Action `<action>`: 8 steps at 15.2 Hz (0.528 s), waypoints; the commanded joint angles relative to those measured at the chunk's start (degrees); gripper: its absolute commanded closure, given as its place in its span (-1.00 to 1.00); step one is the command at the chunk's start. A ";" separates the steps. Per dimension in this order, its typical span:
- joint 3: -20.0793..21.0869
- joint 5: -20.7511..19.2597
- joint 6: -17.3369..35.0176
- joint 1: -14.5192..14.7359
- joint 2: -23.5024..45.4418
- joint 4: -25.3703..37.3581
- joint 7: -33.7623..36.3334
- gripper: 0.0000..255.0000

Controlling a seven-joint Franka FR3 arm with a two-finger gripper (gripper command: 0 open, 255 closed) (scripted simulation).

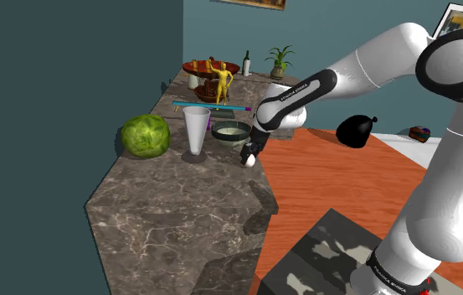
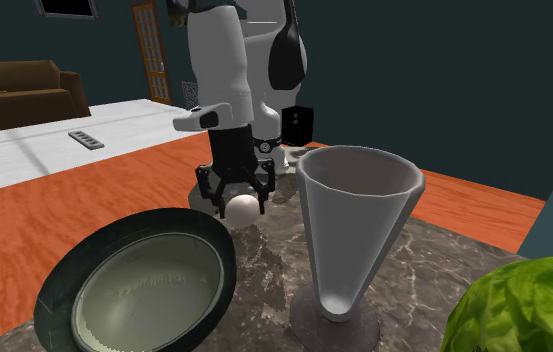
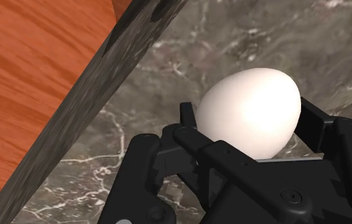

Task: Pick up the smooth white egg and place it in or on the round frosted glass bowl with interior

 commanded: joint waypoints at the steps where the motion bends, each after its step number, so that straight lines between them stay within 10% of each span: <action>1: -0.07 -0.39 -1.13 0.02 -0.80 0.35 0.37 1.00; 8: -0.31 -1.91 -6.22 0.02 -4.16 2.19 1.87 1.00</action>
